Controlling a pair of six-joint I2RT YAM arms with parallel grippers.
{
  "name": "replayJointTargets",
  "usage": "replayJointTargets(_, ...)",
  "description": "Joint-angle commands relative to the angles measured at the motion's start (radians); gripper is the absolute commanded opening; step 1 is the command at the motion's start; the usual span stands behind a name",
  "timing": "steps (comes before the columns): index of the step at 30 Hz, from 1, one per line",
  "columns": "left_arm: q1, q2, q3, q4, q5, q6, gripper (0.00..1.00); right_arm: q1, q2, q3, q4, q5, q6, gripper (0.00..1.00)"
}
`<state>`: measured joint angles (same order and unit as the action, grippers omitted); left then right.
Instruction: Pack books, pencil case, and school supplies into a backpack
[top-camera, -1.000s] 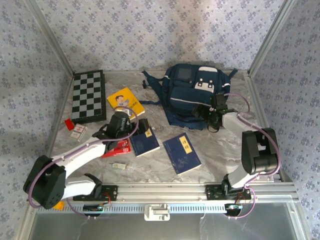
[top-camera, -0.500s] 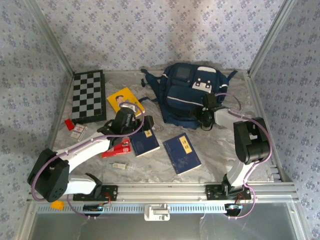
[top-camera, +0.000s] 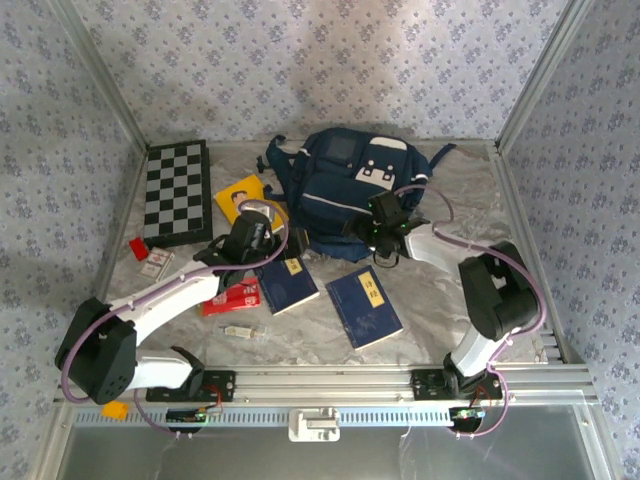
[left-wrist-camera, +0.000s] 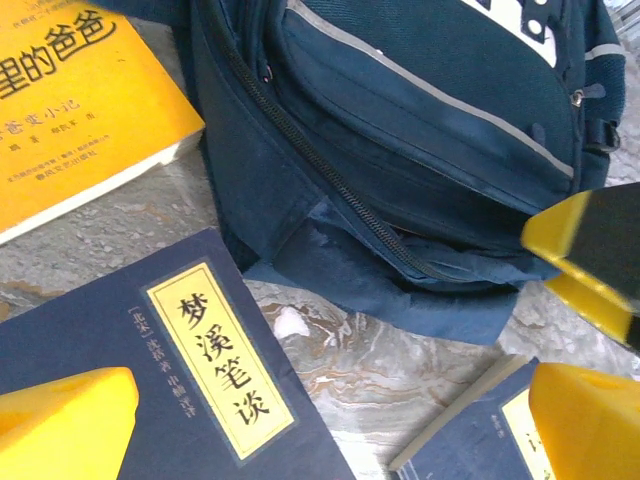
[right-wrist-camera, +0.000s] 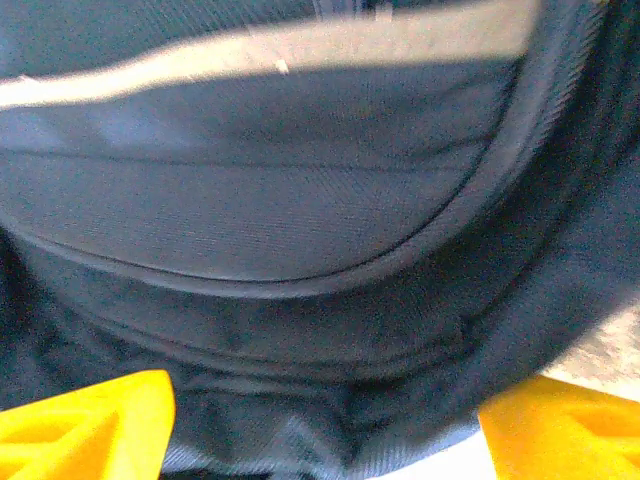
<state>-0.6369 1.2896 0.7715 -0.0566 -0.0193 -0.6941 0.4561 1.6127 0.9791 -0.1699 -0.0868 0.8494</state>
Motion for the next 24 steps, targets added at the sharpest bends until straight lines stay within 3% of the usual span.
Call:
replayJointTargets(1,-0.018,0.013,0.04,0.016,0.026,-0.04,1.0,-0.06,-0.101,-0.016,-0.079,0.009,-0.05,0.86)
replayJointTargets(9,-0.079,0.17,0.13,0.085,0.041,-0.083,1.0,-0.255,-0.053,0.039,-0.16,-0.075,-0.156,0.89)
replayJointTargets(15,-0.126,0.305,0.206,0.154,0.043,-0.109,1.0,-0.318,0.113,0.166,-0.138,-0.151,-0.187,0.81)
replayJointTargets(18,-0.131,0.372,0.246,0.155,0.039,-0.109,1.0,-0.317,0.19,0.236,-0.129,-0.172,-0.201,0.74)
replayJointTargets(22,-0.13,0.43,0.268,0.186,0.02,-0.087,1.0,-0.313,0.255,0.267,-0.121,-0.183,-0.194,0.59)
replayJointTargets(24,-0.127,0.448,0.27,0.201,0.0,-0.074,1.0,-0.309,0.247,0.243,-0.097,-0.165,-0.188,0.45)
